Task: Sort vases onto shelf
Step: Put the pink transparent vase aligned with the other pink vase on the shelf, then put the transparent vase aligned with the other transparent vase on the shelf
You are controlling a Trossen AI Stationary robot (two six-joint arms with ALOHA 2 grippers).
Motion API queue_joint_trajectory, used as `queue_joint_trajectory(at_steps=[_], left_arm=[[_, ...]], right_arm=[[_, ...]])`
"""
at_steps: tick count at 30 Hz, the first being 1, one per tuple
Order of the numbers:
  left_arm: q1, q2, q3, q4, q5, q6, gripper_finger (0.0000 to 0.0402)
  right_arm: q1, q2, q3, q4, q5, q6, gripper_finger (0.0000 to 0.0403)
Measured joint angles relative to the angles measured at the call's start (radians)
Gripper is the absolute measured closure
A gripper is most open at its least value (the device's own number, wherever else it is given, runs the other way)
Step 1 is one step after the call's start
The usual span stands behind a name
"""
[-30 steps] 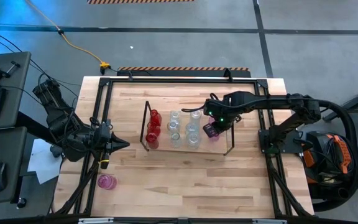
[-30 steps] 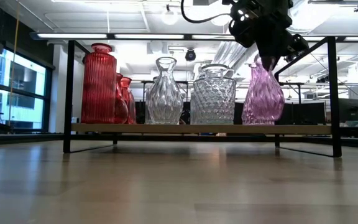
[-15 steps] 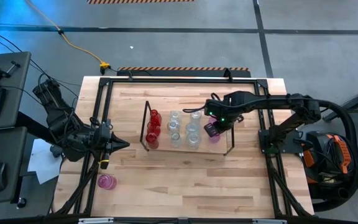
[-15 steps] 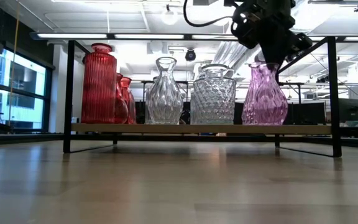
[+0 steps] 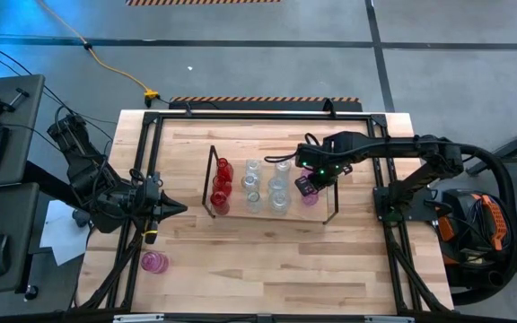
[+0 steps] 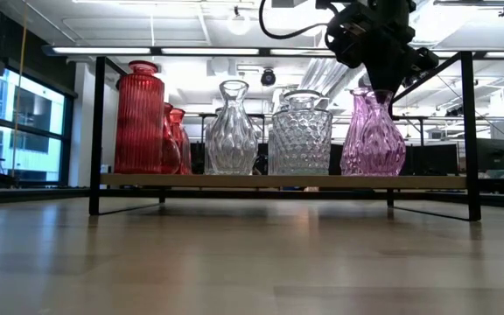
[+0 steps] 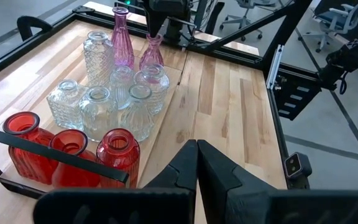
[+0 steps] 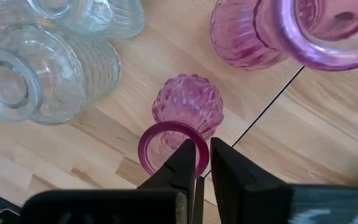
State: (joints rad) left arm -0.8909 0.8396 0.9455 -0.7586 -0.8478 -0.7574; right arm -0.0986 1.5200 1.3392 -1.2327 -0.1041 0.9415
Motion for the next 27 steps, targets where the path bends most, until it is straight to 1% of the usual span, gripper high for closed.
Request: queue_joint_trajectory(at_steps=[4,8,12,16,23,27], left_arm=[[0.000,0.000,0.000,0.000,0.000,0.000,0.0401],[0.000,0.000,0.000,0.000,0.000,0.002,0.0402],[0.000,0.000,0.000,0.000,0.000,0.018,0.0401],[0.000,0.000,0.000,0.000,0.000,0.021,0.0401],[0.000,0.000,0.000,0.000,0.000,0.018,0.0402],[0.000,0.000,0.000,0.000,0.012,0.010,0.0402]], right_arm=[[0.000,0.000,0.000,0.006,0.006,-0.004,0.0373],[0.000,0.000,0.002,0.017,-0.018,-0.018,0.0373],[0.000,0.001,0.030,0.018,-0.021,-0.026,0.0373],[0.000,0.000,0.066,0.001,0.000,-0.031,0.0373],[0.000,0.000,0.083,-0.036,0.010,-0.026,0.0373],[0.003,0.001,0.083,0.017,-0.038,-0.017,0.0373]])
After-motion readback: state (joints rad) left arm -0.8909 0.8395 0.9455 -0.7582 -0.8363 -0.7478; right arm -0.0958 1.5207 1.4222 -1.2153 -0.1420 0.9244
